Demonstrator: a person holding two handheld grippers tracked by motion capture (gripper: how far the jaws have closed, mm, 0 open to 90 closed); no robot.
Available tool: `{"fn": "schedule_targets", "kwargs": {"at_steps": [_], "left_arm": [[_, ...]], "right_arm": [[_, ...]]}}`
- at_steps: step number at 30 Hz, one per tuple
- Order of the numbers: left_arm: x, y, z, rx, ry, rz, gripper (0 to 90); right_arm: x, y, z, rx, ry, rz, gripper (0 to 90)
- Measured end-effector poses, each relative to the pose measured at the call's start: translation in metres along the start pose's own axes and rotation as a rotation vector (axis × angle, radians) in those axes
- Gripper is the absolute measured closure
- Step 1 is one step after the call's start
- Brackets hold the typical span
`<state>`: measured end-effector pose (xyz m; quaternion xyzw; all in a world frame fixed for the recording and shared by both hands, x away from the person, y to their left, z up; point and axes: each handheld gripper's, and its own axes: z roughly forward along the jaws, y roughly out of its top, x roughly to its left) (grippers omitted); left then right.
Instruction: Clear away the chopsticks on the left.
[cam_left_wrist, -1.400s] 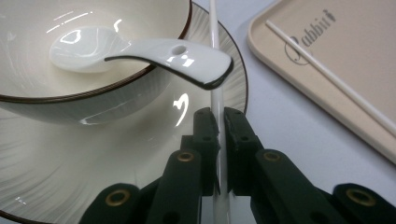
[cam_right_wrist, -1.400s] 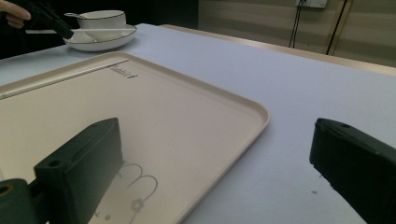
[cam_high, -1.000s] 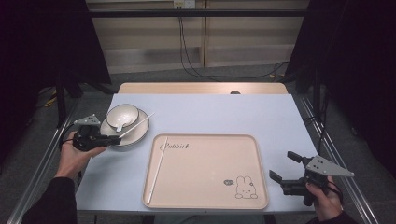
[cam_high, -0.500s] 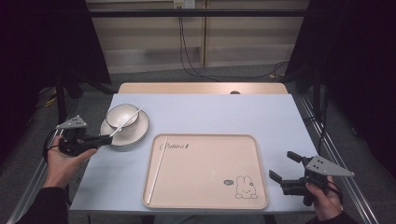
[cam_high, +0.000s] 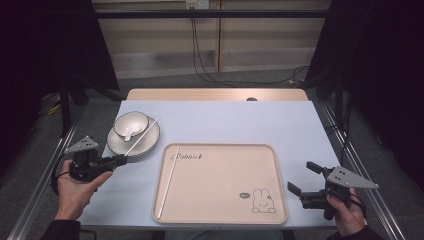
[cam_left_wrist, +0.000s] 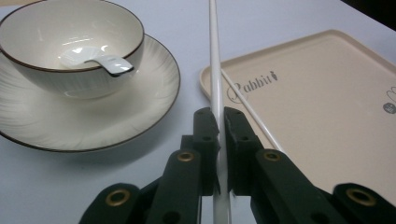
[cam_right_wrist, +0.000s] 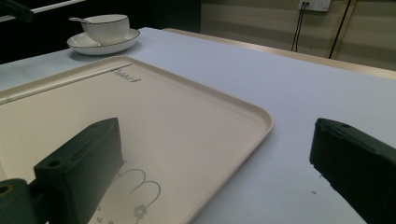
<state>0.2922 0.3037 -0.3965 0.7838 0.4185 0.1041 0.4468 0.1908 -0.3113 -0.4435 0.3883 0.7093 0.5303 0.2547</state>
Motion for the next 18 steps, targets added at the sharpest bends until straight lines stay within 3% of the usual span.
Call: {"fn": "schedule_targets", "kwargs": {"at_steps": [4, 7, 9, 12, 13, 18], "left_arm": [[-0.014, -0.001, -0.002, 0.016, 0.003, 0.007, 84.4], [-0.022, -0.004, -0.003, 0.011, -0.001, -0.01, 84.4], [-0.027, -0.006, -0.003, 0.011, 0.017, -0.017, 84.4], [-0.032, -0.009, -0.006, 0.0, 0.063, -0.067, 84.4], [-0.032, -0.011, -0.006, -0.014, 0.057, -0.079, 84.4], [-0.045, -0.016, -0.006, -0.006, 0.09, -0.108, 84.4]], "right_arm": [[0.0, 0.0, 0.0, 0.0, -0.001, -0.004, 1.9], [0.0, 0.001, 0.001, -0.003, 0.002, -0.005, 1.9], [0.0, 0.0, 0.001, -0.004, 0.0, -0.005, 1.9], [0.0, 0.001, 0.0, -0.003, 0.002, -0.007, 2.0], [0.001, 0.001, 0.0, -0.004, 0.005, -0.009, 1.9], [0.0, 0.001, 0.0, -0.001, 0.004, -0.011, 2.0]]}}
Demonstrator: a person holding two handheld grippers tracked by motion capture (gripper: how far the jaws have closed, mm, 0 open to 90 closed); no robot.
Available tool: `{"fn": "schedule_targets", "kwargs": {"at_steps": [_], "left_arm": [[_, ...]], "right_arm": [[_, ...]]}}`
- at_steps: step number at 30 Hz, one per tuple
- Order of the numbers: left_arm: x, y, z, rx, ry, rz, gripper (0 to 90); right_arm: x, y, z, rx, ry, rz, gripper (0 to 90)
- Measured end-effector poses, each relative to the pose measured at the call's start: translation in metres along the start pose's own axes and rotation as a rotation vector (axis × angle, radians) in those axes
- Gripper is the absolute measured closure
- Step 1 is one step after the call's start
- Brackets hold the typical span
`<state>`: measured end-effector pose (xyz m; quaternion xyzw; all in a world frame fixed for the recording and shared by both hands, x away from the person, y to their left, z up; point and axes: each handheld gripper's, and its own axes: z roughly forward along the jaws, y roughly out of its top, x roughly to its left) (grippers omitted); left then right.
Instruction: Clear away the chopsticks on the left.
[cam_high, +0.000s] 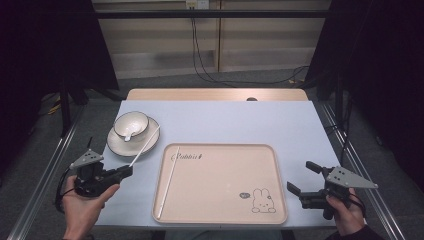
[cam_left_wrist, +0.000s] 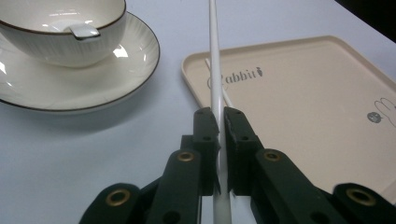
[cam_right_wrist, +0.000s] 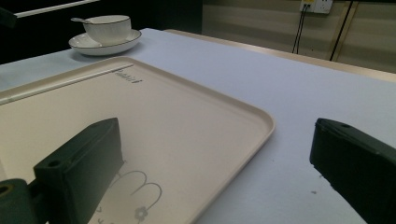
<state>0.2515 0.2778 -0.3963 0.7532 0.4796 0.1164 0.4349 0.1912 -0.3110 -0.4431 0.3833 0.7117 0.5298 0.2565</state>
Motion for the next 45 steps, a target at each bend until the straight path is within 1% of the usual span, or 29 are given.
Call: {"fn": "schedule_targets", "kwargs": {"at_steps": [2, 3, 4, 7, 8, 9, 10, 11, 13, 14, 16, 17, 19, 20, 21, 22, 23, 24, 26, 27, 29, 35, 37, 38, 39, 40, 42, 43, 45], "left_arm": [[-0.006, -0.003, 0.001, 0.007, 0.001, -0.01, 84.4], [-0.01, -0.004, 0.001, 0.007, 0.023, -0.022, 84.4], [-0.014, -0.006, 0.002, 0.009, 0.034, -0.03, 84.4], [-0.025, -0.009, 0.002, 0.006, 0.031, -0.053, 84.4], [-0.029, -0.01, 0.002, 0.012, 0.037, -0.042, 84.4], [-0.033, -0.011, 0.003, 0.014, 0.031, -0.042, 84.4], [-0.038, -0.012, 0.004, 0.012, 0.014, -0.055, 84.4], [-0.042, -0.012, 0.006, 0.018, 0.012, -0.058, 84.4], [-0.048, -0.012, 0.011, 0.009, 0.033, -0.061, 84.3], [-0.049, -0.012, 0.015, 0.005, 0.029, -0.078, 84.3], [-0.05, -0.012, 0.021, -0.004, 0.039, -0.074, 84.3], [-0.05, -0.011, 0.024, 0.013, 0.042, -0.071, 84.3], [-0.051, -0.012, 0.031, 0.013, 0.043, -0.094, 84.3], [-0.052, -0.012, 0.034, 0.034, 0.05, -0.086, 84.3], [-0.054, -0.013, 0.038, 0.034, 0.058, -0.089, 84.3], [-0.055, -0.013, 0.041, 0.043, 0.049, -0.093, 84.3], [-0.056, -0.013, 0.044, 0.063, 0.064, -0.09, 84.3], [-0.057, -0.014, 0.047, 0.066, 0.087, -0.097, 84.4], [-0.061, -0.016, 0.055, 0.093, 0.104, -0.112, 84.4], [-0.063, -0.017, 0.057, 0.095, 0.116, -0.108, 84.4], [-0.065, -0.019, 0.061, 0.098, 0.116, -0.126, 84.4], [-0.071, -0.023, 0.076, 0.149, 0.131, -0.135, 84.3], [-0.073, -0.023, 0.08, 0.14, 0.151, -0.135, 84.3], [-0.073, -0.022, 0.082, 0.152, 0.143, -0.137, 84.3], [-0.073, -0.022, 0.084, 0.155, 0.151, -0.141, 84.3], [-0.074, -0.021, 0.087, 0.165, 0.158, -0.128, 84.3], [-0.076, -0.022, 0.091, 0.186, 0.14, -0.15, 84.2], [-0.077, -0.023, 0.093, 0.19, 0.145, -0.144, 84.2], [-0.077, -0.023, 0.096, 0.202, 0.138, -0.162, 84.0]], "right_arm": [[0.0, 0.0, 0.0, -0.001, -0.002, 0.006, 2.0], [0.0, 0.0, 0.0, -0.003, -0.002, 0.002, 2.0], [0.0, 0.0, 0.001, -0.002, -0.001, -0.002, 2.0], [0.001, 0.0, 0.001, 0.002, 0.006, -0.004, 2.0], [0.001, 0.0, 0.001, 0.001, 0.004, -0.002, 2.0], [0.001, 0.0, 0.001, 0.0, 0.004, -0.004, 2.0], [0.001, 0.0, 0.001, 0.0, 0.006, 0.0, 2.0], [0.001, 0.0, 0.001, 0.001, 0.008, -0.005, 2.0], [0.001, 0.0, 0.001, 0.002, 0.009, -0.006, 2.0], [0.002, 0.0, 0.001, 0.003, 0.009, -0.003, 2.0], [0.001, 0.0, 0.001, 0.002, 0.008, -0.006, 2.0], [0.001, 0.0, 0.002, 0.003, 0.008, -0.006, 2.0], [0.001, 0.0, 0.001, 0.005, 0.008, -0.005, 2.3], [0.001, 0.0, 0.001, 0.006, 0.005, -0.004, 2.4], [0.001, 0.0, 0.001, 0.005, 0.006, -0.005, 2.4], [0.001, 0.0, 0.001, 0.005, 0.007, -0.004, 2.5], [0.001, 0.0, 0.002, 0.006, 0.007, -0.002, 2.5], [0.001, 0.0, 0.002, 0.008, 0.011, -0.009, 2.4], [0.002, 0.0, 0.002, 0.009, 0.009, -0.007, 2.4], [0.002, 0.0, 0.002, 0.01, 0.007, -0.006, 2.4], [0.002, 0.0, 0.002, 0.008, 0.009, -0.009, 2.4], [0.002, 0.0, 0.003, 0.013, 0.014, -0.014, 2.4], [0.002, 0.0, 0.004, 0.018, 0.007, -0.006, 2.4], [0.001, 0.0, 0.004, 0.016, 0.006, -0.005, 2.4], [0.001, 0.0, 0.004, 0.016, 0.012, -0.007, 2.4], [0.001, 0.0, 0.004, 0.017, 0.012, -0.005, 2.4], [0.001, 0.0, 0.005, 0.015, 0.012, -0.001, 2.4], [0.0, 0.0, 0.005, 0.017, 0.014, -0.009, 2.4], [0.001, 0.0, 0.005, 0.017, 0.013, -0.009, 2.4]]}}
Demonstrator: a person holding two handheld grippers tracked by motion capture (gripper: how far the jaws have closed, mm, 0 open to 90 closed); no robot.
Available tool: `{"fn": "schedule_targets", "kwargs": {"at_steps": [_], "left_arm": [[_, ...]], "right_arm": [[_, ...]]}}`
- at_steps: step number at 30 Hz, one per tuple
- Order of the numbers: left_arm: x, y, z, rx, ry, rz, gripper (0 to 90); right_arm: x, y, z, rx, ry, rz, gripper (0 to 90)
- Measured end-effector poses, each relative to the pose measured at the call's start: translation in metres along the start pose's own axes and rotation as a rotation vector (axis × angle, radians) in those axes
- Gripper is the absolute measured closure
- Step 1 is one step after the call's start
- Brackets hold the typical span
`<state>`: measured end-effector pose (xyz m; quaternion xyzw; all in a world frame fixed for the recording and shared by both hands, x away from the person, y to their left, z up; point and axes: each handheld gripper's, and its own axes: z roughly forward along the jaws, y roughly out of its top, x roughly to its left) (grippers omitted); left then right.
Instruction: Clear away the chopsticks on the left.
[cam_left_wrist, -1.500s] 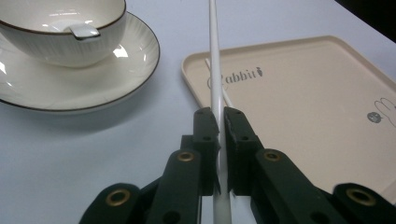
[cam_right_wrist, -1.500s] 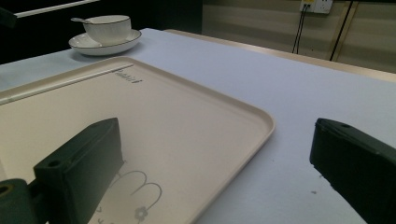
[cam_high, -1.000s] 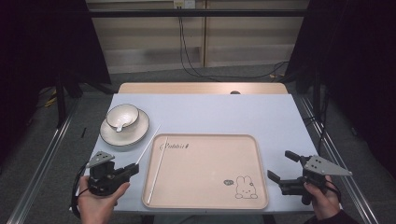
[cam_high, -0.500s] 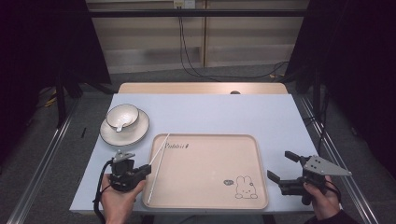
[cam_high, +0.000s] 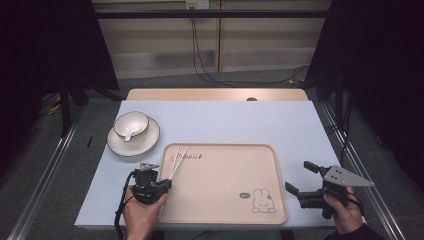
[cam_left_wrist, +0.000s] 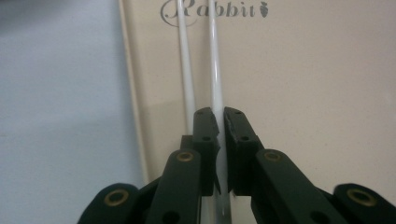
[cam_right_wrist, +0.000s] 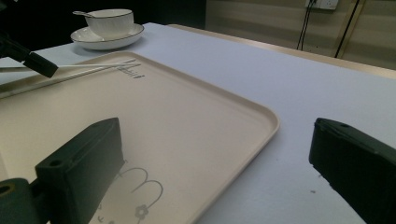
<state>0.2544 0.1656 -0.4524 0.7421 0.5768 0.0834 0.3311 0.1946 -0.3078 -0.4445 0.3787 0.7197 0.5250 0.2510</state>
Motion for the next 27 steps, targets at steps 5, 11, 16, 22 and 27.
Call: {"fn": "schedule_targets", "kwargs": {"at_steps": [5, 11, 16, 22, 27], "left_arm": [[-0.002, -0.003, 0.009, 0.033, 0.009, 0.022, 83.9], [-0.001, -0.003, 0.01, 0.031, -0.008, 0.023, 80.6], [-0.002, -0.003, 0.009, 0.031, -0.014, 0.036, 77.6], [0.002, -0.001, 0.001, -0.043, -0.082, 0.091, 64.5], [0.003, 0.001, -0.02, -0.186, -0.207, 0.195, 46.0]], "right_arm": [[0.0, 0.0, 0.0, -0.001, 0.0, 0.003, 2.4], [0.0, 0.0, 0.0, 0.0, 0.004, -0.001, 2.4], [0.001, 0.0, 0.0, 0.003, 0.009, -0.002, 2.4], [0.0, 0.0, -0.001, -0.003, 0.006, 0.005, 2.4], [0.0, 0.001, -0.001, -0.019, 0.005, 0.001, 2.4]]}}
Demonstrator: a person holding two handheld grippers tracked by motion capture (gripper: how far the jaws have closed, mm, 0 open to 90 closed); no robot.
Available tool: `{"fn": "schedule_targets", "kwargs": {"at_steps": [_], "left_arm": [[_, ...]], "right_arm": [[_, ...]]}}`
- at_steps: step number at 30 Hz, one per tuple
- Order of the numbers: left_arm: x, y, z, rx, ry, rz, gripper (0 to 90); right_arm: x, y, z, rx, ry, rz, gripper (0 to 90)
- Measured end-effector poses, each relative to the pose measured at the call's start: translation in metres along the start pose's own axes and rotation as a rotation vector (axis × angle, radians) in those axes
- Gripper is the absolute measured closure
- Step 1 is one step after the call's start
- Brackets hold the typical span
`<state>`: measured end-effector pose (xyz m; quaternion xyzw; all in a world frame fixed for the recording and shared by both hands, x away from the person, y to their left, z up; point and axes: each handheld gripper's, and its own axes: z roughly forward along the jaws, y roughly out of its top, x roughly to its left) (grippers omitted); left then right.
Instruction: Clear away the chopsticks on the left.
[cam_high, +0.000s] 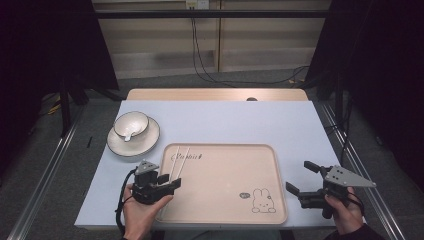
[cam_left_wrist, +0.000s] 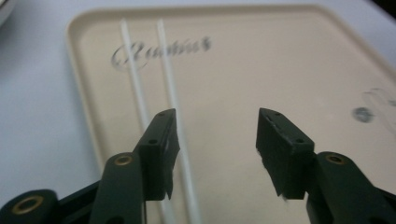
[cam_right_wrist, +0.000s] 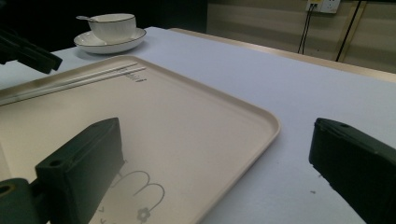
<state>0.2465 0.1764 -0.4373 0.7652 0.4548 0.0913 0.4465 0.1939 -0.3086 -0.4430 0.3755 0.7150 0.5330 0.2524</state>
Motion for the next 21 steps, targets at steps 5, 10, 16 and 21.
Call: {"fn": "schedule_targets", "kwargs": {"at_steps": [5, 10, 16, 21], "left_arm": [[0.0, -0.001, -0.025, -0.124, 0.019, 0.14, 15.4], [0.015, -0.017, -0.051, -0.172, -0.027, 0.181, 2.6], [0.034, -0.036, -0.068, -0.21, 0.03, 0.188, 2.3], [0.042, -0.036, -0.071, -0.239, 0.037, 0.144, 1.7]], "right_arm": [[0.0, 0.0, -0.001, -0.003, -0.002, 0.002, 2.4], [-0.001, -0.001, -0.003, -0.003, -0.015, 0.01, 2.4], [-0.002, -0.001, -0.006, -0.007, -0.034, 0.014, 2.4], [-0.004, -0.002, -0.007, -0.01, -0.045, 0.02, 2.4]]}}
